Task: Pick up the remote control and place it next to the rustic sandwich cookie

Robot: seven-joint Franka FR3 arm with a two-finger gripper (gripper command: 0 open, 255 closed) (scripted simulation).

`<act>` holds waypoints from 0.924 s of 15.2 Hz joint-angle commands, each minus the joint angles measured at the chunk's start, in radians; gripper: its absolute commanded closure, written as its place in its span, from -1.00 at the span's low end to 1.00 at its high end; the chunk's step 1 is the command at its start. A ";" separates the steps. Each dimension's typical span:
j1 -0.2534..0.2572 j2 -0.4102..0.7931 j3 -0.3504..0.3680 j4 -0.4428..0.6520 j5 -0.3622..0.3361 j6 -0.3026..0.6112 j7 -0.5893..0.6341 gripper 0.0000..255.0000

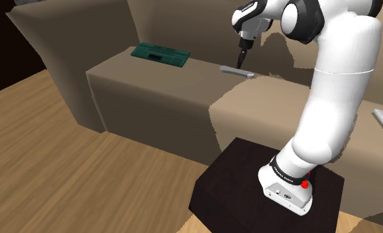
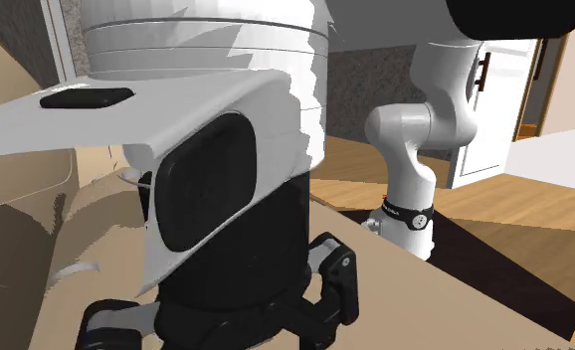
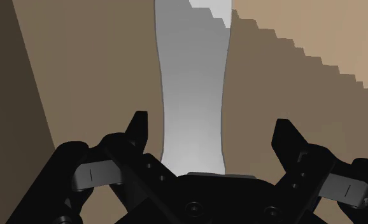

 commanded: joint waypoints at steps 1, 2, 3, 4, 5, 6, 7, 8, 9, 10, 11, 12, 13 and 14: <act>-0.029 0.051 0.015 0.051 0.031 -0.006 -0.039 -1.00; -0.030 0.056 0.018 0.044 0.034 0.005 -0.042 -1.00; -0.031 0.062 0.020 0.038 0.038 0.016 -0.044 -1.00; -0.033 0.067 0.022 0.032 0.043 0.027 -0.047 -1.00; -0.034 0.073 0.025 0.026 0.047 0.037 -0.050 -1.00; -0.035 0.079 0.027 0.020 0.051 0.048 -0.052 -1.00; -0.036 0.085 0.030 0.015 0.056 0.059 -0.055 -1.00; -0.039 0.095 0.034 0.007 0.063 0.075 -0.060 -1.00; -0.039 0.095 0.034 0.007 0.063 0.075 -0.060 -1.00; -0.039 0.095 0.034 0.007 0.063 0.075 -0.060 -1.00; -0.039 0.095 0.034 0.007 0.063 0.075 -0.060 -1.00; -0.039 0.095 0.034 0.007 0.063 0.075 -0.060 -1.00; -0.039 0.095 0.034 0.007 0.063 0.075 -0.060 -1.00; -0.039 0.095 0.034 0.007 0.063 0.075 -0.060 -1.00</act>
